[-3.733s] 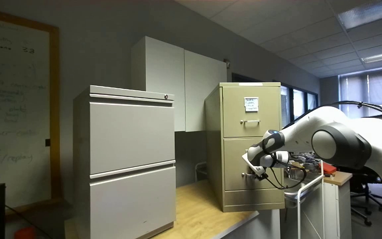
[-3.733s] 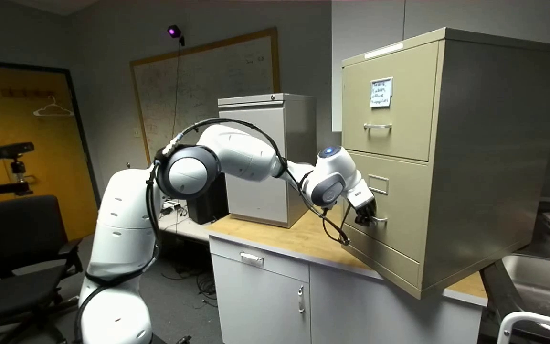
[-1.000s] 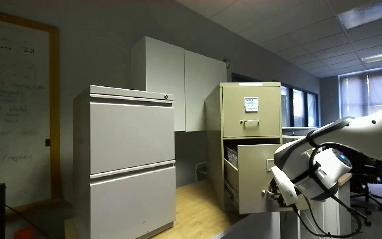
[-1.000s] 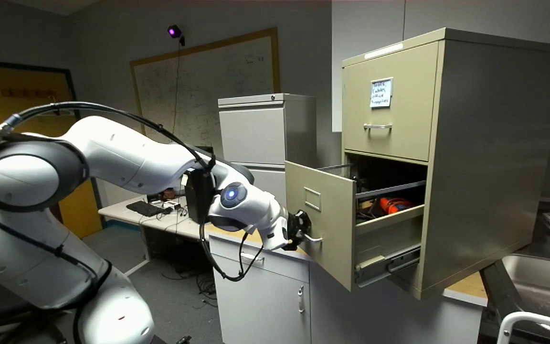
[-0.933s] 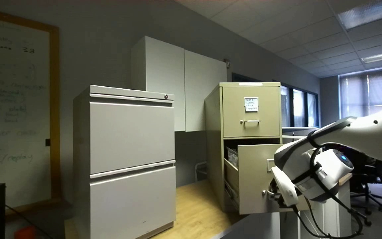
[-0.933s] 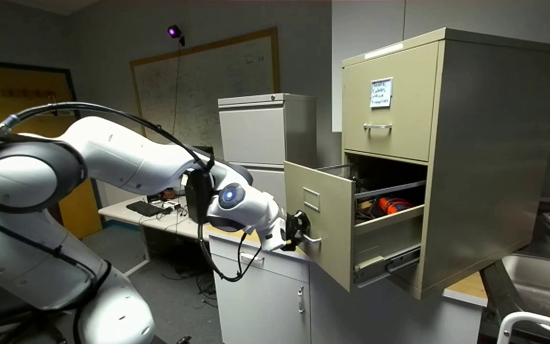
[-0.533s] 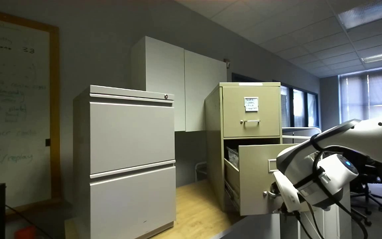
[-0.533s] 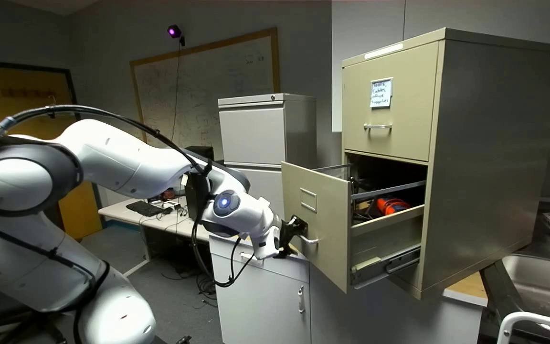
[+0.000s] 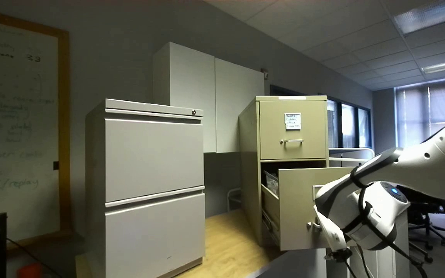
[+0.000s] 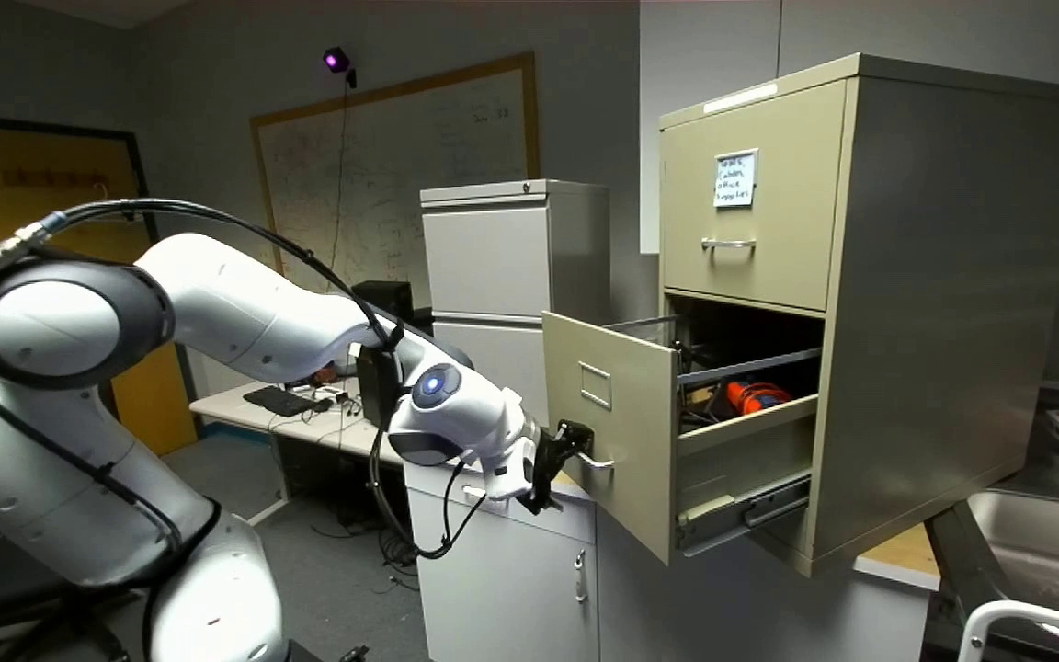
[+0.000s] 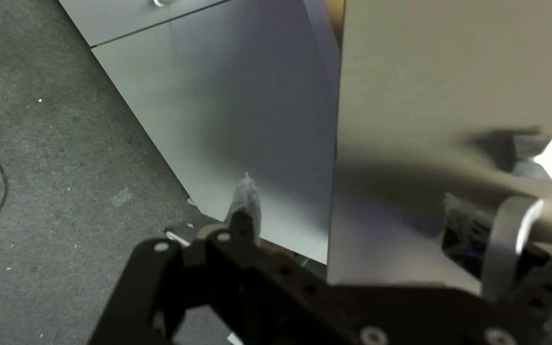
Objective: Open the bottom drawer of the file cabinet on the right
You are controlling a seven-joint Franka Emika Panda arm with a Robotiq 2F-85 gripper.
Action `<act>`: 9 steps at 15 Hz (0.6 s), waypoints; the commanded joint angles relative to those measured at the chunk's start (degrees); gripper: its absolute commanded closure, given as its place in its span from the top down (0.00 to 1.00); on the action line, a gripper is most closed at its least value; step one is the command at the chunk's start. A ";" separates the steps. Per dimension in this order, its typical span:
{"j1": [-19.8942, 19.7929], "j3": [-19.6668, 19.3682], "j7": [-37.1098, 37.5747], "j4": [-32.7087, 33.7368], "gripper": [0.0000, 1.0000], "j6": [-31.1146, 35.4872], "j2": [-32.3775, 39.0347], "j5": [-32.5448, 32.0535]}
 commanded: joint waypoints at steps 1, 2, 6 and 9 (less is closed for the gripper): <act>-15.56 14.99 10.35 0.04 1.00 -1.33 5.37 -9.05; -20.44 18.75 14.37 -1.19 1.00 -1.86 3.48 -13.44; -37.25 30.24 31.02 -2.46 1.00 -13.94 -9.76 -31.49; -35.60 29.18 43.03 -3.24 1.00 -23.80 -17.35 -42.55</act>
